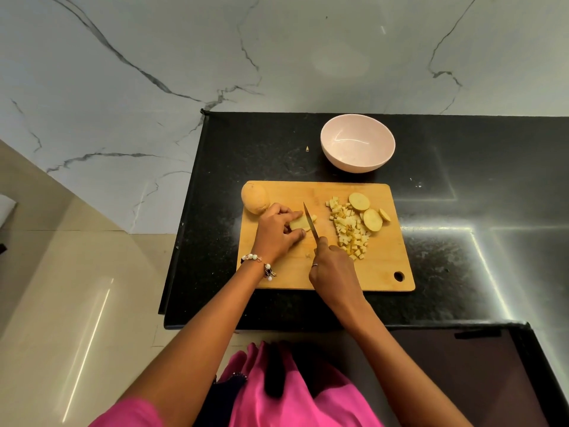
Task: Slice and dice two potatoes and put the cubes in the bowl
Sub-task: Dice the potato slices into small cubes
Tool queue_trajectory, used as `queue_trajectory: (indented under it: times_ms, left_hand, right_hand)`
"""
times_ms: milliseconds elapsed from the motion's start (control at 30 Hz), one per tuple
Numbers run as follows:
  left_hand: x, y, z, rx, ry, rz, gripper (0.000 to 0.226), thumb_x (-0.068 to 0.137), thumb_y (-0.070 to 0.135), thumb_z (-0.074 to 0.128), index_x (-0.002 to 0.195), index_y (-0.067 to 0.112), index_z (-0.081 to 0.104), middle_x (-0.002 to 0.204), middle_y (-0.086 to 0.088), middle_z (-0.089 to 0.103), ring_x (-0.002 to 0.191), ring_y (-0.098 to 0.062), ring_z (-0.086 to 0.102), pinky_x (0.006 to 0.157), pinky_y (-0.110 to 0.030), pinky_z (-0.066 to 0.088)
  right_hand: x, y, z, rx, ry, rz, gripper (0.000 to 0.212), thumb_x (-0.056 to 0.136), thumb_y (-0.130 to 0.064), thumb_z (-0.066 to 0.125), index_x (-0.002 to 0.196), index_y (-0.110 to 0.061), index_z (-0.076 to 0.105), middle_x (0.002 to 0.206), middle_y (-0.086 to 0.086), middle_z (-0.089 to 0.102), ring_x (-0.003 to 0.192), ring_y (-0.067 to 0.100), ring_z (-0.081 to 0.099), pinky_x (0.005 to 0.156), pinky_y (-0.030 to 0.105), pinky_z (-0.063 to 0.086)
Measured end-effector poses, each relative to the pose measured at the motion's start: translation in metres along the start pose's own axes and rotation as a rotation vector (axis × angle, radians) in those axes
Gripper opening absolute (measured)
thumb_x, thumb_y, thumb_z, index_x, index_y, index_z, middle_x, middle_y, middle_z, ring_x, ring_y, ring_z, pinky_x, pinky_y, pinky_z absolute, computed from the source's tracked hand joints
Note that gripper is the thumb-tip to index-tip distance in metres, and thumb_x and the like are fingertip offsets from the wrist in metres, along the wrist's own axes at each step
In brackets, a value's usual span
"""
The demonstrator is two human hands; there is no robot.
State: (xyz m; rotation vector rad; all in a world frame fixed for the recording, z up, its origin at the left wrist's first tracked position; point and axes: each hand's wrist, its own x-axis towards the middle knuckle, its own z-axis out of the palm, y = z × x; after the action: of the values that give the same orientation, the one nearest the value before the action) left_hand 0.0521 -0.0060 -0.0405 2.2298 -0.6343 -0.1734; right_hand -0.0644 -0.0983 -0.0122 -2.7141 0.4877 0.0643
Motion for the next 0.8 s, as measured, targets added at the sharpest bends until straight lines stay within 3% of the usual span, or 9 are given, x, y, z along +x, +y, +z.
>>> queue_trajectory:
  times_ms: [367, 500, 633, 800]
  left_hand:
    - [0.001, 0.000, 0.008, -0.047, 0.083, 0.021, 0.038, 0.073, 0.018, 0.078, 0.109, 0.008, 0.070, 0.100, -0.002, 0.057, 0.077, -0.005, 0.048, 0.065, -0.003, 0.038]
    - [0.000, -0.002, 0.008, -0.049, 0.087, 0.022, 0.039, 0.073, 0.018, 0.078, 0.110, 0.008, 0.069, 0.099, 0.002, 0.054, 0.076, -0.002, 0.045, 0.066, -0.003, 0.038]
    - [-0.001, -0.004, 0.006, -0.055, 0.077, 0.015, 0.042, 0.076, 0.019, 0.076, 0.115, 0.008, 0.066, 0.101, 0.003, 0.053, 0.078, -0.004, 0.048, 0.069, -0.004, 0.041]
    - [-0.003, -0.006, 0.005, -0.054, 0.079, 0.021, 0.043, 0.075, 0.017, 0.077, 0.116, 0.008, 0.066, 0.104, -0.002, 0.056, 0.076, -0.005, 0.050, 0.070, -0.003, 0.042]
  right_hand:
    - [-0.011, -0.004, 0.008, -0.105, -0.024, -0.002, 0.049, 0.091, 0.001, 0.031, 0.139, 0.005, 0.028, 0.109, 0.021, 0.055, 0.088, 0.039, 0.058, 0.067, 0.038, 0.040]
    - [-0.036, 0.003, 0.003, -0.112, -0.096, 0.026, 0.056, 0.092, -0.003, 0.032, 0.146, 0.001, 0.017, 0.121, 0.018, 0.051, 0.098, 0.037, 0.056, 0.078, 0.039, 0.041]
    - [-0.026, 0.003, -0.002, 0.008, -0.036, 0.027, 0.053, 0.091, -0.004, 0.035, 0.143, 0.002, 0.028, 0.107, 0.020, 0.057, 0.090, 0.037, 0.055, 0.073, 0.040, 0.043]
    - [-0.002, -0.006, 0.000, -0.019, -0.038, -0.001, 0.049, 0.090, -0.004, 0.038, 0.138, 0.002, 0.035, 0.103, 0.019, 0.059, 0.089, 0.036, 0.056, 0.063, 0.033, 0.031]
